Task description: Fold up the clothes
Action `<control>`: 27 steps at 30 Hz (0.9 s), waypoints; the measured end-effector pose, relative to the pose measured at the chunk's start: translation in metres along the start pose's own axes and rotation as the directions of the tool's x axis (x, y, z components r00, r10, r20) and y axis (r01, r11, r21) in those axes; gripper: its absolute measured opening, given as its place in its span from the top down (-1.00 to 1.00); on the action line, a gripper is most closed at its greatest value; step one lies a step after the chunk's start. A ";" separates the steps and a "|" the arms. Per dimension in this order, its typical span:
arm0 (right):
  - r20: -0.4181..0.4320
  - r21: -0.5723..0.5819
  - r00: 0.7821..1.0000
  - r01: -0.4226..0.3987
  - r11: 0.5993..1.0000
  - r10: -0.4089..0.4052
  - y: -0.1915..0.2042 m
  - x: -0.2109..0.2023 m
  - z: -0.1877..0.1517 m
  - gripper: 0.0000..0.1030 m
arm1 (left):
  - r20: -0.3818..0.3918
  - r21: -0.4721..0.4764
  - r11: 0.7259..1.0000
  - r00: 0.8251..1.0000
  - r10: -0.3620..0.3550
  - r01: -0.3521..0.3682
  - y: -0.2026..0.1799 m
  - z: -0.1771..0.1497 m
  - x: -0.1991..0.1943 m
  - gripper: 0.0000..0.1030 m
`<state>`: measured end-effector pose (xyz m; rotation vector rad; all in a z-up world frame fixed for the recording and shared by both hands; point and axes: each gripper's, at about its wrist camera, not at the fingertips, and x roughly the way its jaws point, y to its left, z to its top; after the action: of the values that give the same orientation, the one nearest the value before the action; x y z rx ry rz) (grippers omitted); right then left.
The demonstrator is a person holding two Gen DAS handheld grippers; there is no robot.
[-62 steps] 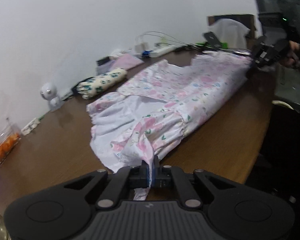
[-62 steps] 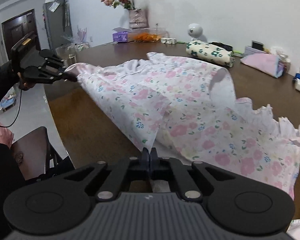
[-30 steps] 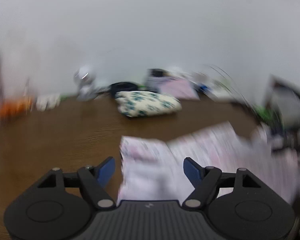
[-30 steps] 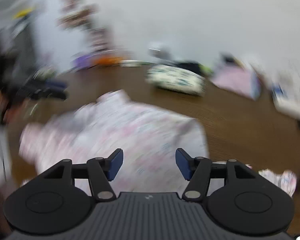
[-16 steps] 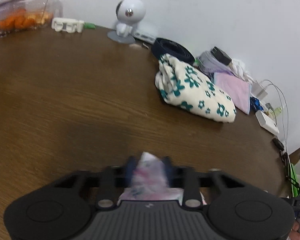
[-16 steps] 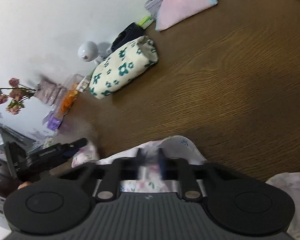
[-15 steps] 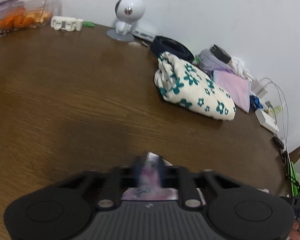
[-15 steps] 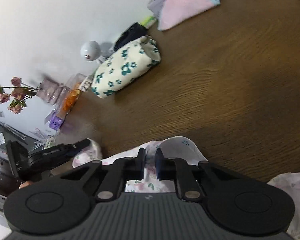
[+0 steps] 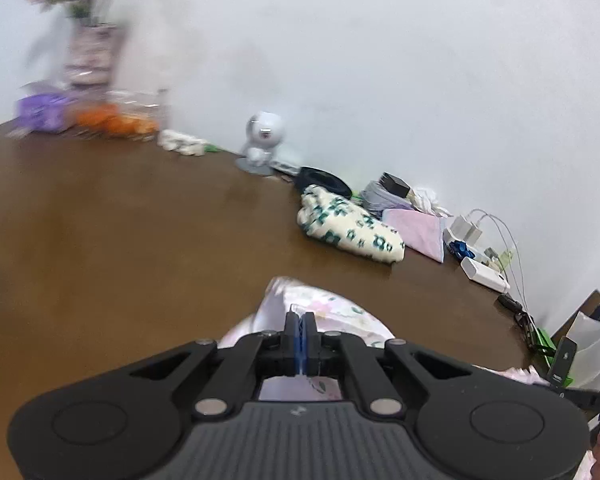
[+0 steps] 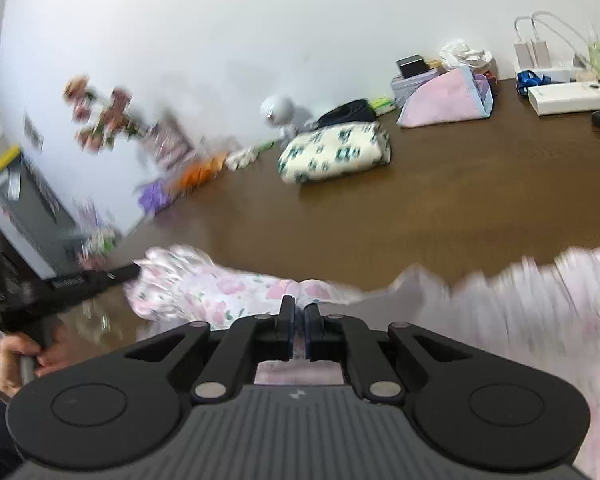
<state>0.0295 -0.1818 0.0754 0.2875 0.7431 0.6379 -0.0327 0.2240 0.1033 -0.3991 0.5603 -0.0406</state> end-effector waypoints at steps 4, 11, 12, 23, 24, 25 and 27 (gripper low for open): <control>-0.016 -0.099 0.999 0.041 0.994 -0.042 0.020 -0.018 -0.045 0.92 | -0.002 -0.105 0.994 0.999 0.039 -0.039 0.013 -0.056 -0.037 1.00; -0.032 -0.162 0.991 0.122 0.979 -0.128 0.026 -0.026 -0.076 0.76 | -0.027 -0.045 0.989 0.990 0.142 -0.143 0.019 -0.074 -0.035 0.99; 0.001 -0.177 0.991 0.132 0.975 -0.134 0.029 -0.035 -0.075 0.68 | -0.020 -0.032 0.991 0.991 0.132 -0.132 0.017 -0.072 -0.038 0.94; 0.023 -0.367 0.995 0.097 0.925 -0.095 0.062 -0.025 -0.090 0.17 | -0.104 0.066 0.998 0.994 0.017 -0.010 -0.006 -0.074 -0.022 -0.27; 0.023 -0.402 0.995 0.098 0.910 -0.097 0.065 -0.023 -0.092 0.17 | -0.112 0.073 0.997 0.993 0.020 -0.012 -0.006 -0.076 -0.020 -0.29; 0.026 -0.443 0.995 0.095 0.892 -0.093 0.069 -0.024 -0.094 0.15 | -0.120 0.071 0.997 0.993 0.019 -0.011 -0.005 -0.077 -0.019 -0.29; 0.037 -0.559 0.996 0.092 0.824 -0.086 0.079 -0.027 -0.100 0.03 | -0.122 0.074 0.997 0.992 0.026 -0.017 -0.002 -0.077 -0.017 -0.29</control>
<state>-0.0907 -0.1353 0.0557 -0.2896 0.5241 0.7359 -0.0876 0.1969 0.0535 -0.3208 0.6831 -0.0647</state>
